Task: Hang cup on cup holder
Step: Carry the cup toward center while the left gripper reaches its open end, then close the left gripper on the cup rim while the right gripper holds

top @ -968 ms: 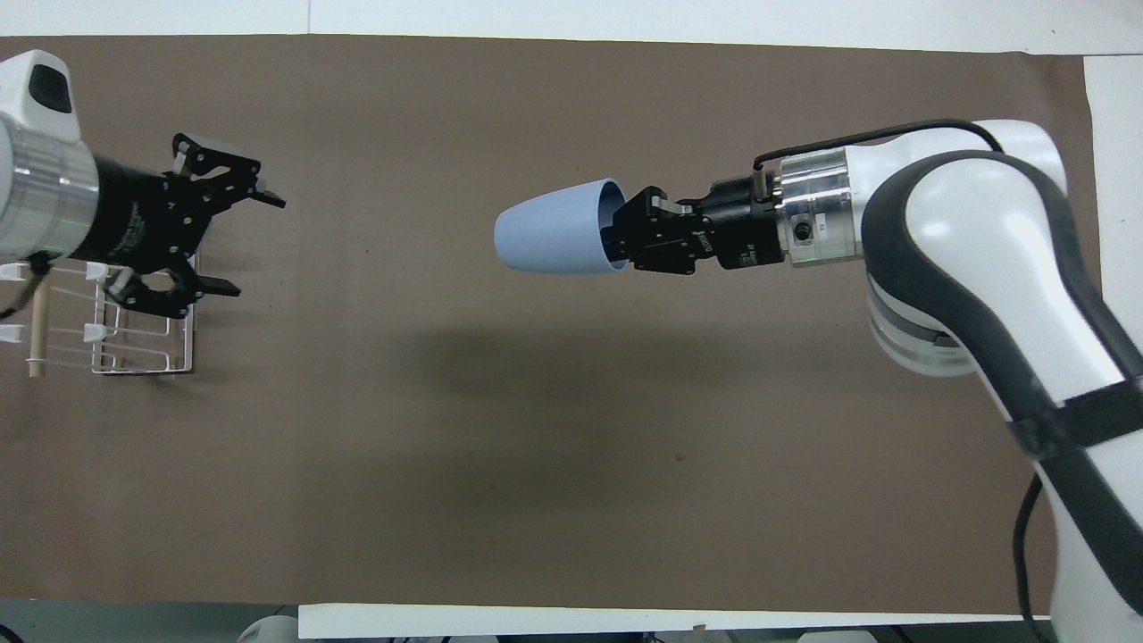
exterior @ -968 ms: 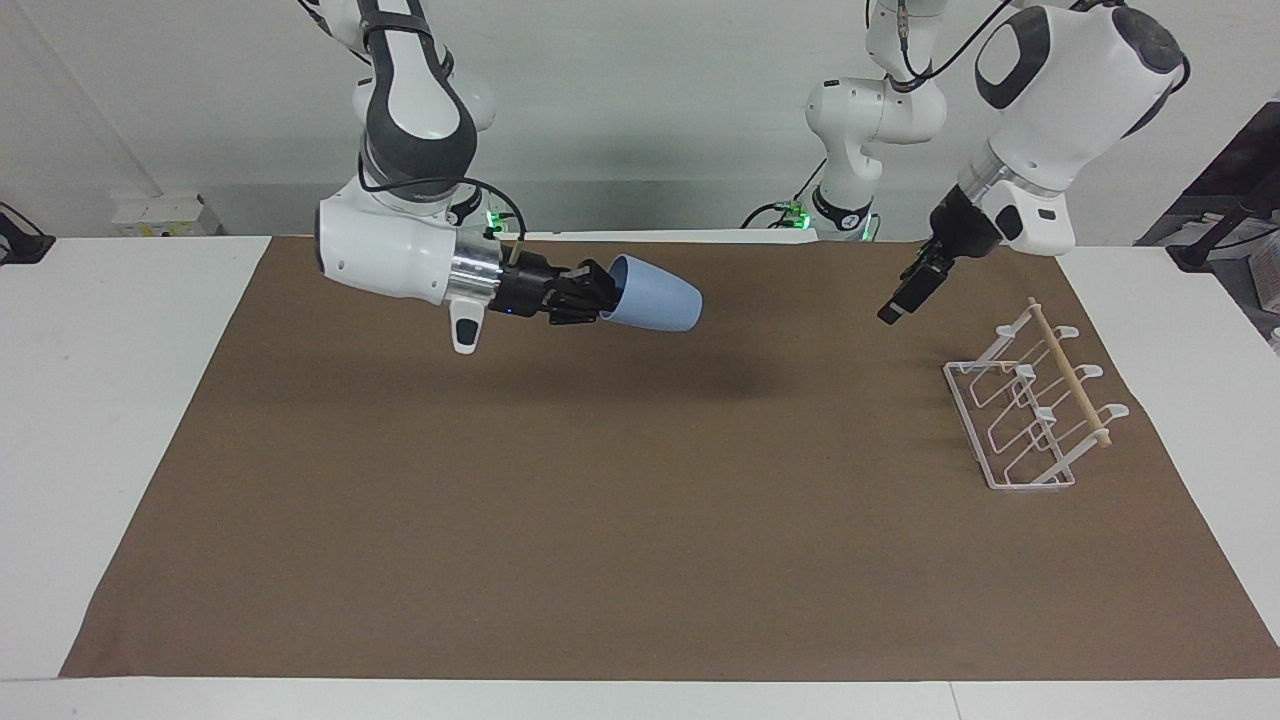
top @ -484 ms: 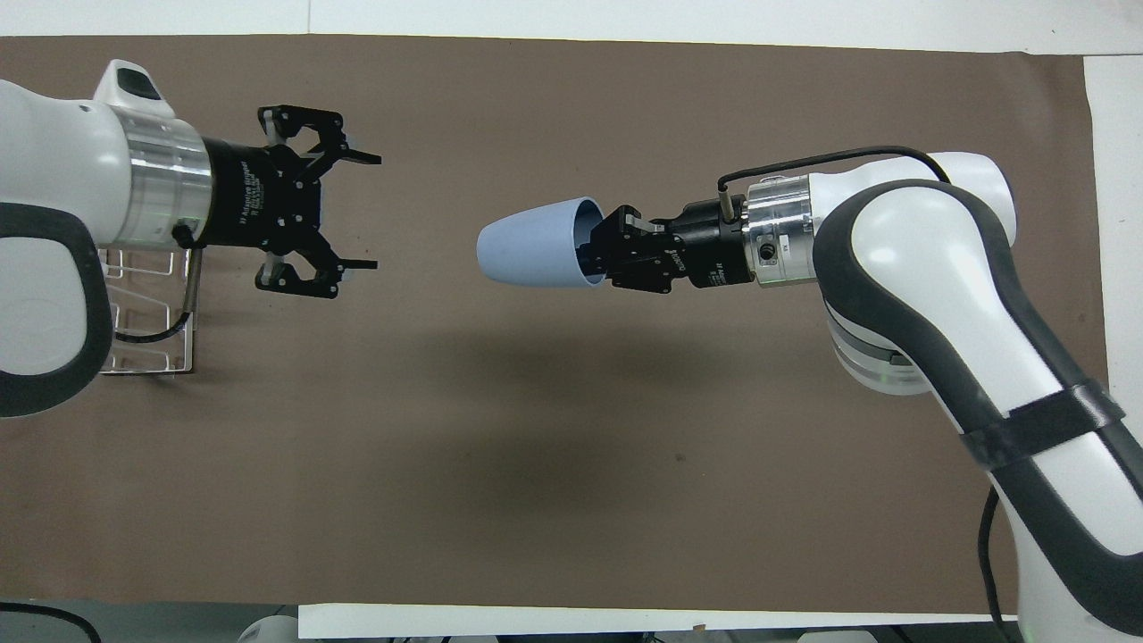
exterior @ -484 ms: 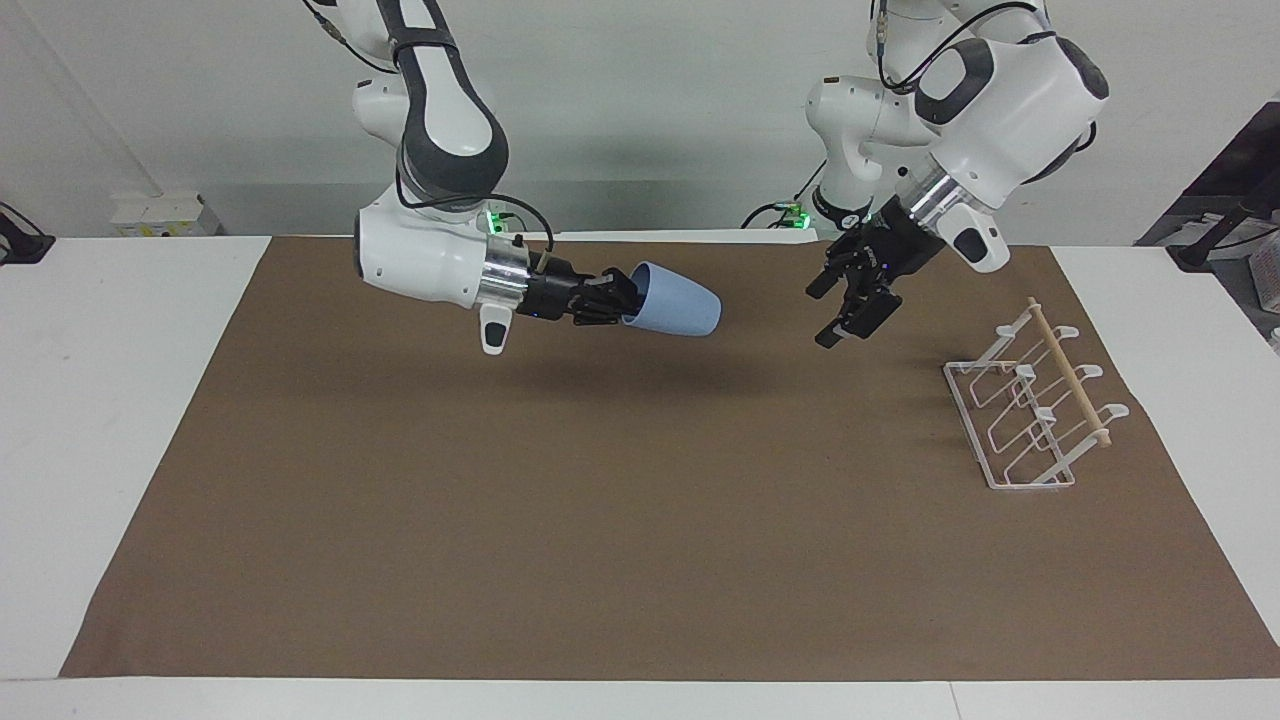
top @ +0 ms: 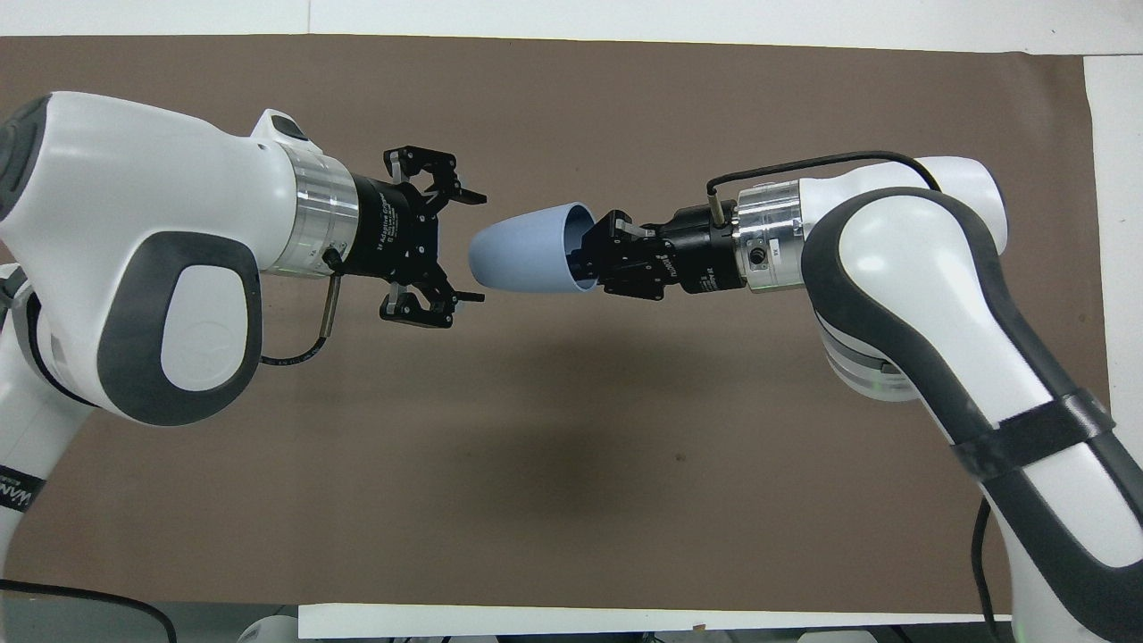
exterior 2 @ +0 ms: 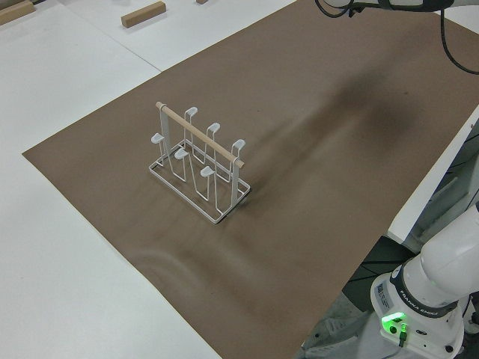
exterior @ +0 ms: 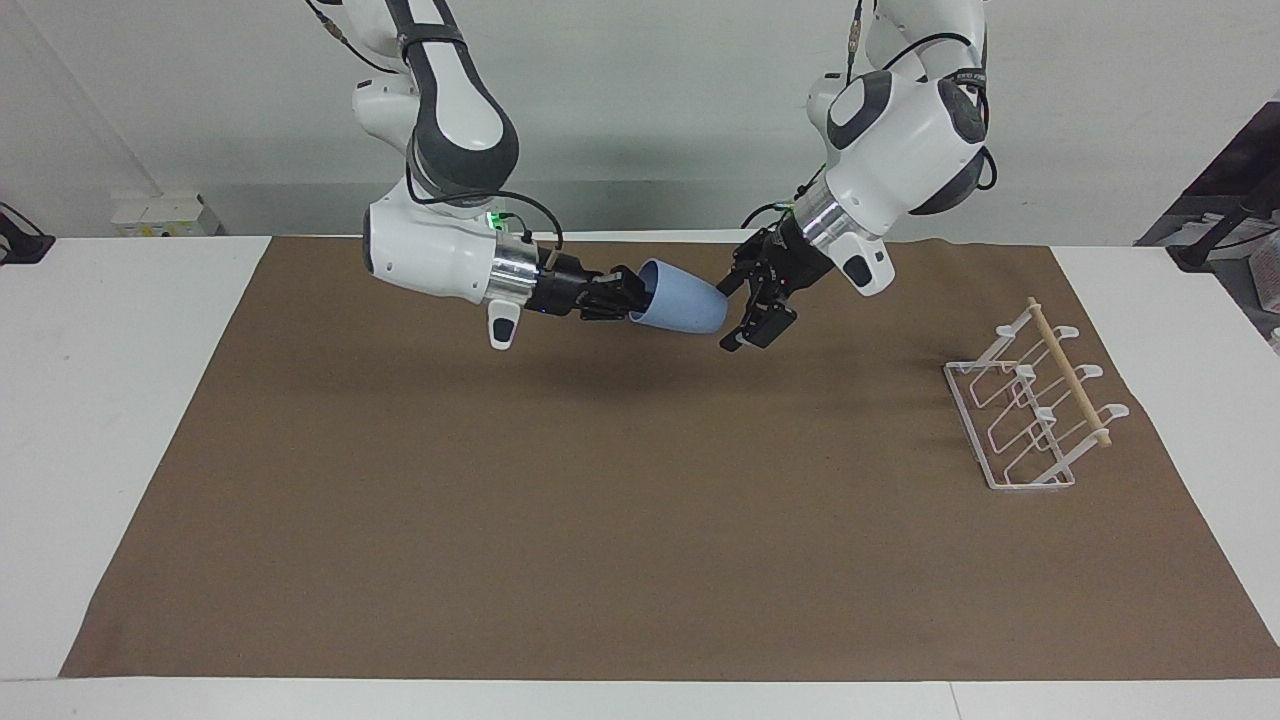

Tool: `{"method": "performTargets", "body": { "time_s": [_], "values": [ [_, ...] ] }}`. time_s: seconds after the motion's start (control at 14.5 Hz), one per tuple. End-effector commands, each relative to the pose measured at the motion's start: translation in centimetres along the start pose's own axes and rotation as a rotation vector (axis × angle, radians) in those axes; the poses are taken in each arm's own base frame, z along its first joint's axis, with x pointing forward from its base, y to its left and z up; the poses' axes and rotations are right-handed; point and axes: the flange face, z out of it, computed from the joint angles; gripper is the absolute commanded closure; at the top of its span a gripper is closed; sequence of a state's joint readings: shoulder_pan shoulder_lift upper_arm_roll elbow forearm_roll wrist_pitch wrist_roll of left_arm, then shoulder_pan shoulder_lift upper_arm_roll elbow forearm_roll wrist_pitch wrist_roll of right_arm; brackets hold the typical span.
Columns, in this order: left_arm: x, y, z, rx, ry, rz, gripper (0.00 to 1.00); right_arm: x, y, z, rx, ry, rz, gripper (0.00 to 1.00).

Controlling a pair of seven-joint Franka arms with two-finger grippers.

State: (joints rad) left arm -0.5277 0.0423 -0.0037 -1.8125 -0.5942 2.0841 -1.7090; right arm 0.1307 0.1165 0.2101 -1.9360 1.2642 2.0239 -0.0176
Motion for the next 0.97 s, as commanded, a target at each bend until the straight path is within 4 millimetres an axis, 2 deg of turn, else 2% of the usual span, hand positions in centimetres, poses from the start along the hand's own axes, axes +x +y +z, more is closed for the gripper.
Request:
{"method": "performTargets", "body": {
  "time_s": [0.0, 0.28, 0.76, 0.9],
  "values": [
    [-1.1, -0.9, 0.0, 0.036, -0.008, -0.016, 0.00, -1.1, -0.4, 0.9, 0.005, 0.020, 0.014, 1.00],
    [-2.2, -2.0, 0.7, 0.075, -0.001, -0.016, 0.00, -1.1, -0.5, 1.1, 0.003, 0.027, 0.029, 1.00],
    [-3.2, -1.4, 0.9, -0.027, -0.021, -0.061, 0.05, -1.3, -0.8, 1.5, 0.002, 0.023, 0.030, 1.00],
    [-3.3, -1.4, 1.1, -0.031, -0.022, -0.062, 0.15, -1.3, -0.8, 1.5, 0.003, 0.024, 0.029, 1.00]
  ]
}}
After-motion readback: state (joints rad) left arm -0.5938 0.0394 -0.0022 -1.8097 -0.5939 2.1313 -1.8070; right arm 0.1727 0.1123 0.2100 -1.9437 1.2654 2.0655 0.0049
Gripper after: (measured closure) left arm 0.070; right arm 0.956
